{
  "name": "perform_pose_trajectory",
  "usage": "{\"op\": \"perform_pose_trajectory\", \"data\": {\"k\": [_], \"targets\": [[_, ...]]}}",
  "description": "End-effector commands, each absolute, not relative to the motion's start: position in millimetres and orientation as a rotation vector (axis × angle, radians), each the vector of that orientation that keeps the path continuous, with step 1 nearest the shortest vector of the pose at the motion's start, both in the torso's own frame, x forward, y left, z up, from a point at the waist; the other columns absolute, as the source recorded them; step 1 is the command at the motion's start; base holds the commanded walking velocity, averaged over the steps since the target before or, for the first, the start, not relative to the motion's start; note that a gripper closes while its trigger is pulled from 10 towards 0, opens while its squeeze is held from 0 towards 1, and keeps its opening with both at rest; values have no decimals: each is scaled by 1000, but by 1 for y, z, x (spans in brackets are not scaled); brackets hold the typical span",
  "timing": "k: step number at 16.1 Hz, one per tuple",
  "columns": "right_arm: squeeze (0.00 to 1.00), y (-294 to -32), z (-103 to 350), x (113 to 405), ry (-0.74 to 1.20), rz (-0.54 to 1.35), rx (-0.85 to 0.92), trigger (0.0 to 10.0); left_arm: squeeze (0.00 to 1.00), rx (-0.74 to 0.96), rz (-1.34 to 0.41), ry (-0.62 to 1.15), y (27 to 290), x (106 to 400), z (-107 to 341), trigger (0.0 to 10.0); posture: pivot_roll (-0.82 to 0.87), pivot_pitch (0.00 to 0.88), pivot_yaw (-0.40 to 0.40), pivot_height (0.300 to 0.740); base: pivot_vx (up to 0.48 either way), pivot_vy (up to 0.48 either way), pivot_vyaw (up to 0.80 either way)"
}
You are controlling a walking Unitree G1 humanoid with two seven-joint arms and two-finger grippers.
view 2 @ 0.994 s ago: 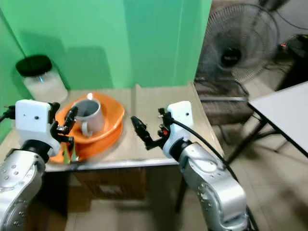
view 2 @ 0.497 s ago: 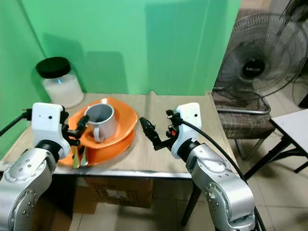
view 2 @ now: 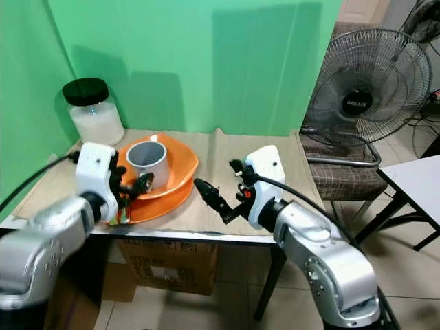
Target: Setting the table
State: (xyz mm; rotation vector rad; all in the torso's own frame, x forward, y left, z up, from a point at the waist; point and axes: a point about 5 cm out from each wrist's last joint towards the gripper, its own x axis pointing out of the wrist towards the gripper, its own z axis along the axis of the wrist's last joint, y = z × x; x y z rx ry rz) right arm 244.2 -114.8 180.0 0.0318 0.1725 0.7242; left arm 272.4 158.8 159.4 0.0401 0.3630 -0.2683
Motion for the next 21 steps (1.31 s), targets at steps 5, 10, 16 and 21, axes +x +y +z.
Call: {"op": "perform_pose_trajectory", "data": {"k": [5, 10, 16, 21], "targets": [[0, -114, 184, 240, 171, 777, 9, 10000, 0, 55, -314, 387, 163, 296, 152, 10000, -87, 16, 4, 740, 0, 0, 0], [0, -112, 184, 236, 186, 831, -9, 10000, 0, 35, -376, 428, 158, 313, 140, 10000, -99, 20, 1, 740, 0, 0, 0], [0, -118, 186, 228, 225, 938, -87, 10000, 0, 147, -358, 451, 164, 320, 145, 3725, -101, 19, 4, 740, 0, 0, 0], [0, -116, 186, 223, 239, 1024, -110, 10000, 0, 164, -354, 428, 167, 321, 146, 0, -97, 15, -7, 740, 0, 0, 0]]}}
